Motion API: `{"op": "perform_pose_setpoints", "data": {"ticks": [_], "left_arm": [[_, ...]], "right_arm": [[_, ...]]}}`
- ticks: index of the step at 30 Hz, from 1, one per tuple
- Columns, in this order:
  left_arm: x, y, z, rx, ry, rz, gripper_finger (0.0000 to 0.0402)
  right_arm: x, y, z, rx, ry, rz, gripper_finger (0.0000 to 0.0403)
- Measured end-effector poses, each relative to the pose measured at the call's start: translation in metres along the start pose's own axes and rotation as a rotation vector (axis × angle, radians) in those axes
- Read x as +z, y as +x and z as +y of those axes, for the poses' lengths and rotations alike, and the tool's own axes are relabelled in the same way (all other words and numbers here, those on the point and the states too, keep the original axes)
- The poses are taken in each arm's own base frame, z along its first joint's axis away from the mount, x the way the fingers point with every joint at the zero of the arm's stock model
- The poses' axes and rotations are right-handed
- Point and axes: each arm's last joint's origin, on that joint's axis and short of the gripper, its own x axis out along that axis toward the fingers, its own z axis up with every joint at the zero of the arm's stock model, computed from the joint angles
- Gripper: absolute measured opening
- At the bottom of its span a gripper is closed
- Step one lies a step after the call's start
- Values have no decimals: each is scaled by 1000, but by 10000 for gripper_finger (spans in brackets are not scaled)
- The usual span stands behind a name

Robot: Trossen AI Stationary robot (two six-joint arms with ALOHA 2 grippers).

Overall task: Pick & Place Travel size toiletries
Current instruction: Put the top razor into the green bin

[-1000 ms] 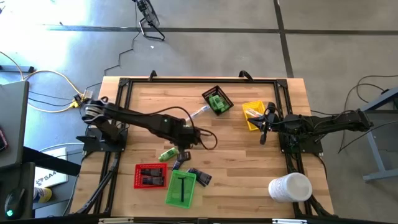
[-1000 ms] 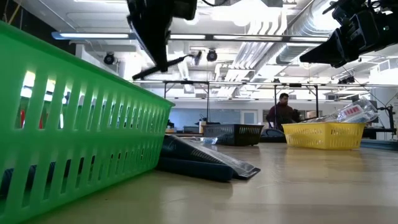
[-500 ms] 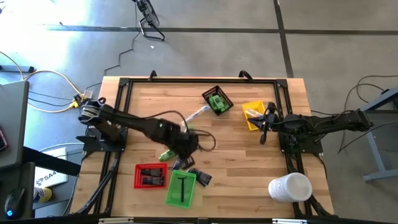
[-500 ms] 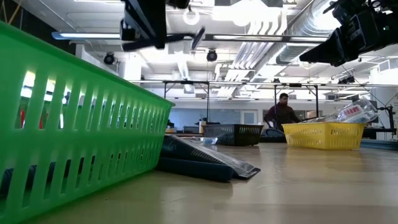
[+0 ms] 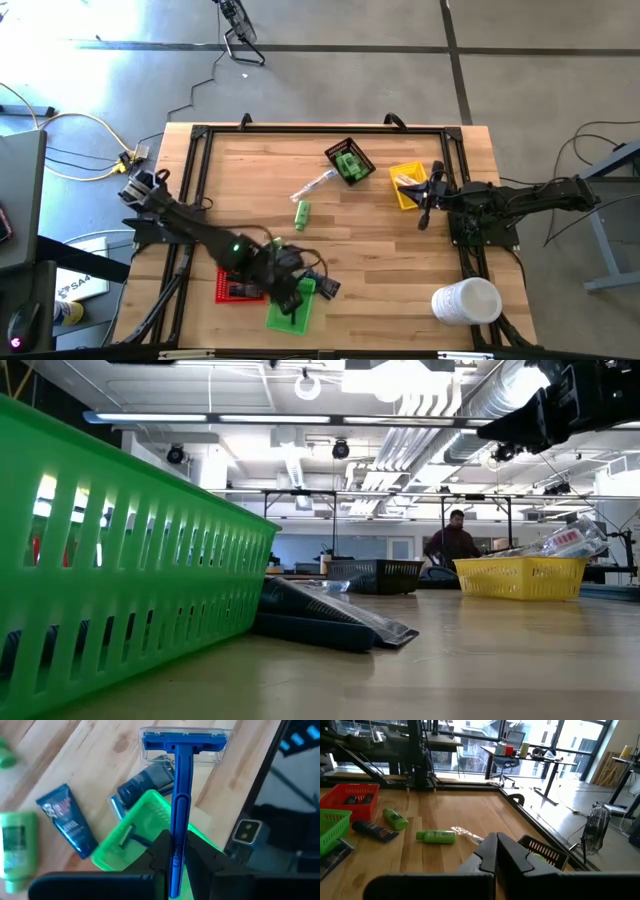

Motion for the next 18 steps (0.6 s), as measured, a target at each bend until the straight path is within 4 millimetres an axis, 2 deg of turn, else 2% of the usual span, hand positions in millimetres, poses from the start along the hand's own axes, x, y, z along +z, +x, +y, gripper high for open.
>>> {"op": "perform_pose_setpoints", "data": {"ticks": [4, 18], "left_arm": [[-16, 7, -12, -12, -16, -23, 34], [-38, 65, -15, 48, 142, 167, 34]], "right_arm": [[2, 0, 0, -2, -17, -20, 3], [6, 0, -1, -7, -50, -59, 3]]}}
